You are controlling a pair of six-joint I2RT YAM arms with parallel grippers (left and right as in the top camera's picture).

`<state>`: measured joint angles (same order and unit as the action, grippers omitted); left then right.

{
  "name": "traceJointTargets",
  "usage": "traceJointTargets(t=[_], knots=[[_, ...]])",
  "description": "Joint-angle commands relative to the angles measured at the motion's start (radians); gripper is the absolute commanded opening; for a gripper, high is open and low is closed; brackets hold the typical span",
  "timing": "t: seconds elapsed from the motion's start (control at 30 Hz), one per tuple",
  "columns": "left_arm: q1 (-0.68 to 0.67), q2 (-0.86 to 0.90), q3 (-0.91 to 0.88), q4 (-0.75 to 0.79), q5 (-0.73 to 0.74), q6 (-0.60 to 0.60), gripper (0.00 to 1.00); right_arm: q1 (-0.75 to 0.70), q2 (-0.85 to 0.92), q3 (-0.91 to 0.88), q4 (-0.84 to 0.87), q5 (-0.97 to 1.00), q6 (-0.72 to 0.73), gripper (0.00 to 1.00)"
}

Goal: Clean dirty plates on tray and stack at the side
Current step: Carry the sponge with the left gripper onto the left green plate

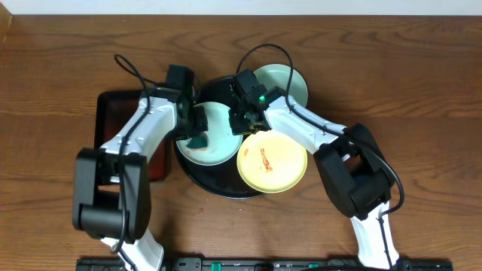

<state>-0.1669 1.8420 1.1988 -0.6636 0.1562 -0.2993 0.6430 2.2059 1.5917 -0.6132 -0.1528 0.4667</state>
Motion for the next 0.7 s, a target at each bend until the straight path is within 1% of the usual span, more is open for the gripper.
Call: traceJointTargets(t=[0.0, 0.2, 0.27, 0.37, 0.43, 0.53, 0.67], knots=[[-0.023, 0.038, -0.007, 0.043, -0.072, -0.013, 0.07, 0.011, 0.039, -0.016, -0.027, 0.051, 0.001, 0.03], [-0.048, 0.079, -0.007, 0.200, -0.072, 0.010, 0.07, 0.011, 0.039, -0.016, -0.027, 0.051, 0.000, 0.03], [-0.048, 0.079, -0.007, 0.230, -0.083, 0.010, 0.08, 0.013, 0.039, -0.016, -0.027, 0.051, 0.000, 0.04], [-0.048, 0.079, -0.007, 0.245, -0.139, 0.006, 0.08, 0.013, 0.039, -0.016, -0.027, 0.051, 0.000, 0.03], [-0.048, 0.079, -0.007, 0.228, -0.181, -0.014, 0.07, 0.013, 0.039, -0.016, -0.027, 0.051, 0.000, 0.03], [-0.049, 0.079, -0.007, 0.164, -0.181, -0.018, 0.08, 0.013, 0.039, -0.016, -0.026, 0.051, 0.000, 0.03], [-0.049, 0.079, -0.007, 0.025, -0.111, -0.016, 0.07, 0.013, 0.039, -0.016, -0.026, 0.051, 0.000, 0.03]])
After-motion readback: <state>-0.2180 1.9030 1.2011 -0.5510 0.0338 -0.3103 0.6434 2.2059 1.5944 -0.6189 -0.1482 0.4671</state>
